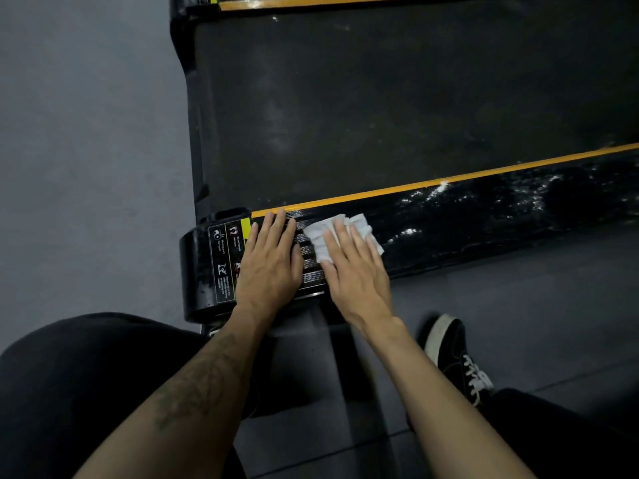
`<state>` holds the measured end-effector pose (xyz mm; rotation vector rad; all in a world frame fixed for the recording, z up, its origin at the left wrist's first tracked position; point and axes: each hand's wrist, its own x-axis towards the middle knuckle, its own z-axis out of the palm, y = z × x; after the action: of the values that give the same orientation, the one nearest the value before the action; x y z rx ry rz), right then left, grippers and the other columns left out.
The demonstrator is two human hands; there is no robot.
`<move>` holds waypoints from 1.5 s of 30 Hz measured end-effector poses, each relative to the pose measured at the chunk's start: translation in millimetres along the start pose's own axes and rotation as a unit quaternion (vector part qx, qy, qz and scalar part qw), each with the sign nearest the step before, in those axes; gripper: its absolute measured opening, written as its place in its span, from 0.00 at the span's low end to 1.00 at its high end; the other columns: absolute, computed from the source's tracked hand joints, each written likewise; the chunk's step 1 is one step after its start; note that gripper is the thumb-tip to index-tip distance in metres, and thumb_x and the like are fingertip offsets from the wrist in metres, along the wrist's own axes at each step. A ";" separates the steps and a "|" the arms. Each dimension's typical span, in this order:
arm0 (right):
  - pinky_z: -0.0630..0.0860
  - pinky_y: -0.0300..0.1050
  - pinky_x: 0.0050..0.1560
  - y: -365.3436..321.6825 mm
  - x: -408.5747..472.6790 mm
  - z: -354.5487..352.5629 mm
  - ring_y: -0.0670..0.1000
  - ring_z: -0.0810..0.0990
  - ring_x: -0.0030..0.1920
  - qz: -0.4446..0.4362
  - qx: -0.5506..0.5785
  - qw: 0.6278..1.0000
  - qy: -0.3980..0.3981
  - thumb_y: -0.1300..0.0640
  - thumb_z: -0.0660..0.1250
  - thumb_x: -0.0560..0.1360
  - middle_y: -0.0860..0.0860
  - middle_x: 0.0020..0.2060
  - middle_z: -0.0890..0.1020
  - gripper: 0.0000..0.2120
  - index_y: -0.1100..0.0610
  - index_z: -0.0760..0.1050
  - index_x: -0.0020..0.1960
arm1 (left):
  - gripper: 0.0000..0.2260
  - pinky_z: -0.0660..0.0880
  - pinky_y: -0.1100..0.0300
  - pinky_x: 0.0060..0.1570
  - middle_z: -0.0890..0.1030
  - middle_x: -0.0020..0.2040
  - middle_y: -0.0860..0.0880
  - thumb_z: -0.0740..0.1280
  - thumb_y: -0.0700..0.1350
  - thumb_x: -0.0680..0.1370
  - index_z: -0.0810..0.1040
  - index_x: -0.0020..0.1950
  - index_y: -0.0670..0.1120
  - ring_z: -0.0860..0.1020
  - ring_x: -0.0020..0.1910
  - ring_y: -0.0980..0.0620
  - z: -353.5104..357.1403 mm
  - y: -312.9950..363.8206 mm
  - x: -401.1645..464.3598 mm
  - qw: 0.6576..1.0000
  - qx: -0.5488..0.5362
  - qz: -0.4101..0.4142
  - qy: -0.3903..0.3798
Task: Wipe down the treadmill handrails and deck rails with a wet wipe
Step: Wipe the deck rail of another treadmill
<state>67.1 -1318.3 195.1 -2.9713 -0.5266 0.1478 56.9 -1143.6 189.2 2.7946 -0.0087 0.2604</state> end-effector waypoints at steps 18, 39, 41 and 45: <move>0.47 0.55 0.82 -23.4 -12.2 4.5 0.53 0.47 0.83 0.002 0.029 1.000 0.007 0.42 0.45 0.85 0.51 0.83 0.49 0.30 0.53 0.51 0.84 | 0.22 0.57 0.42 0.80 0.66 0.80 0.41 0.59 0.45 0.84 0.71 0.76 0.40 0.60 0.81 0.43 1.1 1.2 0.0 1.000 -0.006 -0.004 0.014; 0.50 0.55 0.82 -15.0 -26.1 4.8 0.53 0.49 0.83 -0.005 0.011 1.000 0.010 0.43 0.46 0.85 0.53 0.83 0.50 0.30 0.55 0.53 0.84 | 0.21 0.56 0.42 0.80 0.65 0.80 0.41 0.60 0.44 0.84 0.70 0.77 0.40 0.59 0.82 0.44 -2.1 2.8 0.6 1.000 -0.007 -0.008 0.007; 0.52 0.55 0.81 2.4 -28.1 2.4 0.52 0.50 0.83 -0.018 0.015 1.000 0.012 0.45 0.47 0.85 0.51 0.83 0.51 0.29 0.54 0.55 0.83 | 0.21 0.56 0.42 0.80 0.65 0.80 0.41 0.61 0.44 0.84 0.70 0.77 0.40 0.59 0.81 0.44 -2.0 3.0 0.6 1.000 -0.007 -0.008 0.011; 0.49 0.54 0.82 2.3 -29.0 0.7 0.53 0.50 0.83 0.089 0.042 0.994 0.043 0.44 0.43 0.84 0.53 0.83 0.51 0.31 0.55 0.56 0.83 | 0.21 0.57 0.41 0.79 0.65 0.80 0.41 0.61 0.44 0.84 0.70 0.77 0.40 0.60 0.81 0.43 -0.7 1.9 0.9 1.000 -0.008 -0.008 0.014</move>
<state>40.7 -1330.5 196.2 -2.9219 -0.2385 0.0557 57.6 -1145.2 190.7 2.7734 0.0189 0.2936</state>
